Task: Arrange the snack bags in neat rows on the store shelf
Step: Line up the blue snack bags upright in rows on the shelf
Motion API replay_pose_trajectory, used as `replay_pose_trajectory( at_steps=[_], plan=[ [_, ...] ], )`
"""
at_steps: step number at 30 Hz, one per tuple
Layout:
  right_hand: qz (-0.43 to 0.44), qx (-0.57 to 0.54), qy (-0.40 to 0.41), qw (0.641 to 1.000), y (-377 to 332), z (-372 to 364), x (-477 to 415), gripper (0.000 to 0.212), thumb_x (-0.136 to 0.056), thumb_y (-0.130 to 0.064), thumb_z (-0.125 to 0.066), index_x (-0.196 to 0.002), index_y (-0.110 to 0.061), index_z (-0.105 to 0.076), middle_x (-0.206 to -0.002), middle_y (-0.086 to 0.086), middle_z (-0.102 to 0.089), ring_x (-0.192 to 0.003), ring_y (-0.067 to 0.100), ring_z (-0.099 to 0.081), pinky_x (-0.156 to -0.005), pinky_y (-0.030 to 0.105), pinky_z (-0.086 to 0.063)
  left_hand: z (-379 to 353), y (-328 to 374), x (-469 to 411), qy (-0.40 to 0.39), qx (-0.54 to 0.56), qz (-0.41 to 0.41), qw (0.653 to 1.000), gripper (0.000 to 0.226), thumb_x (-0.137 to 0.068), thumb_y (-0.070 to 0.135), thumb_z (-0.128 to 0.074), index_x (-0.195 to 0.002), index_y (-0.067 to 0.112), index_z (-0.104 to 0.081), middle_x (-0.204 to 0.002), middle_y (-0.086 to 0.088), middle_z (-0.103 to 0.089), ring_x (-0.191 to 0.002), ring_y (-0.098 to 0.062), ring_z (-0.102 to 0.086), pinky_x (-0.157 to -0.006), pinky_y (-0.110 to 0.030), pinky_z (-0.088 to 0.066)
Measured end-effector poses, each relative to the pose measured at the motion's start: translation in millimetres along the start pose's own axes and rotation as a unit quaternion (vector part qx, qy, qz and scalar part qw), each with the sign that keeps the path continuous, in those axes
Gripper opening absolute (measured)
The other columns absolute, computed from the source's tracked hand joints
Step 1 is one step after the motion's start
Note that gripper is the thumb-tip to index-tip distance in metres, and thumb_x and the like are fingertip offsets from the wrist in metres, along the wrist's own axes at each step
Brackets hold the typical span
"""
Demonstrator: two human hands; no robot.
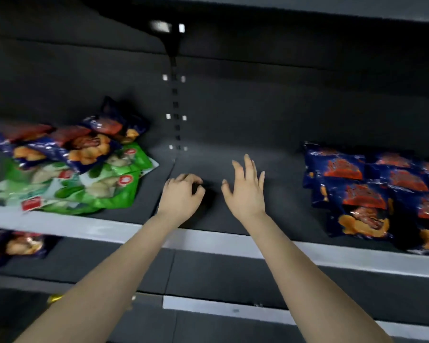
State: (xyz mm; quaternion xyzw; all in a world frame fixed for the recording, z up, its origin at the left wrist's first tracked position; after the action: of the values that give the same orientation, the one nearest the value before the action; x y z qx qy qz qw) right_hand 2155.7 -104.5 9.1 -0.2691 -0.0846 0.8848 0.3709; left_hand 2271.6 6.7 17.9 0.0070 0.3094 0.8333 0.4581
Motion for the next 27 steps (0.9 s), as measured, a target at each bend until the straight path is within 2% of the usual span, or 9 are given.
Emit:
replay_pose_trajectory(
  at_steps=[4,9,14,17,20,23,27],
  plan=[
    [0.062,-0.016,-0.028,0.998,-56.0,-26.8,-15.4,0.055,-0.097,-0.035,-0.043,-0.146,-0.016,-0.027,-0.158,0.008,-0.005,-0.146,0.025,-0.006,-0.117,0.049,-0.002,40.7,-49.1,9.7,0.036,-0.004,0.060,0.998,0.035,-0.084,0.032,-0.045,-0.108,0.014,-0.065,-0.112,-0.009,-0.064,-0.108,-0.032,-0.056,-0.096,-0.039,-0.042],
    [0.130,-0.050,-0.059,0.988,-124.4,-57.9,-25.5,0.055,-0.097,-0.036,-0.042,-0.146,-0.017,-0.028,-0.159,0.006,-0.003,-0.146,0.023,-0.005,-0.117,0.049,-0.003,78.8,-98.6,23.0,0.075,-0.034,0.120,0.989,0.027,-0.089,0.026,-0.050,-0.112,0.018,-0.062,-0.115,-0.008,-0.061,-0.111,-0.031,-0.053,-0.097,-0.039,-0.039],
    [0.198,-0.079,-0.066,0.975,-186.5,-78.4,-30.6,0.056,-0.096,-0.036,-0.046,-0.145,-0.015,-0.031,-0.158,0.008,-0.008,-0.144,0.028,-0.014,-0.116,0.051,-0.008,110.4,-140.3,34.0,0.098,-0.077,0.145,0.982,0.027,-0.090,0.024,-0.048,-0.113,0.018,-0.060,-0.117,-0.004,-0.058,-0.109,-0.029,-0.049,-0.095,-0.036,-0.034],
    [0.224,-0.104,-0.060,0.967,-215.1,-86.7,-34.0,0.055,-0.095,-0.036,-0.046,-0.144,-0.013,-0.034,-0.157,0.010,-0.011,-0.144,0.031,-0.015,-0.117,0.049,-0.016,110.2,-166.4,41.4,0.097,-0.125,0.150,0.976,0.028,-0.089,0.027,-0.046,-0.113,0.017,-0.057,-0.117,-0.002,-0.057,-0.111,-0.026,-0.047,-0.100,-0.035,-0.030],
    [0.232,-0.099,-0.069,0.965,-234.5,-97.9,-37.9,0.057,-0.094,-0.040,-0.048,-0.144,-0.016,-0.034,-0.157,0.011,-0.013,-0.142,0.034,-0.018,-0.115,0.051,-0.020,96.9,-179.2,47.3,0.123,-0.146,0.142,0.971,0.037,-0.085,0.034,-0.033,-0.112,0.017,-0.053,-0.118,0.000,-0.056,-0.113,-0.022,-0.047,-0.107,-0.036,-0.028],
    [0.244,-0.077,-0.068,0.964,-248.1,-107.7,-46.0,0.059,-0.092,-0.046,-0.048,-0.142,-0.018,-0.036,-0.157,0.010,-0.013,-0.141,0.036,-0.020,-0.112,0.054,-0.023,91.4,-182.9,44.8,0.165,-0.160,0.133,0.964,0.046,-0.079,0.038,-0.026,-0.108,0.016,-0.055,-0.114,-0.001,-0.059,-0.109,-0.024,-0.050,-0.101,-0.038,-0.031],
    [0.238,-0.094,-0.059,0.965,-265.7,-111.7,-62.8,0.062,-0.091,-0.047,-0.050,-0.143,-0.017,-0.035,-0.157,0.010,-0.014,-0.141,0.038,-0.018,-0.112,0.053,-0.024,91.2,-188.4,42.9,0.183,-0.161,0.115,0.963,0.041,-0.078,0.035,-0.032,-0.103,0.015,-0.057,-0.109,-0.002,-0.061,-0.103,-0.024,-0.054,-0.094,-0.033,-0.026]
  ],
)
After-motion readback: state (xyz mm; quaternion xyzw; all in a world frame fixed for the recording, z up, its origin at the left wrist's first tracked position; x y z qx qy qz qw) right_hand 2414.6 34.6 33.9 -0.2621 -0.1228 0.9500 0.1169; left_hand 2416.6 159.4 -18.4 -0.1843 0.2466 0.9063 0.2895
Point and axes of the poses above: each hand's wrist, its own x-axis away from the middle knuckle, its own z-axis out of the back of the hand, y = z × x, the point moved 1 cm from there along -x, towards the middle knuckle
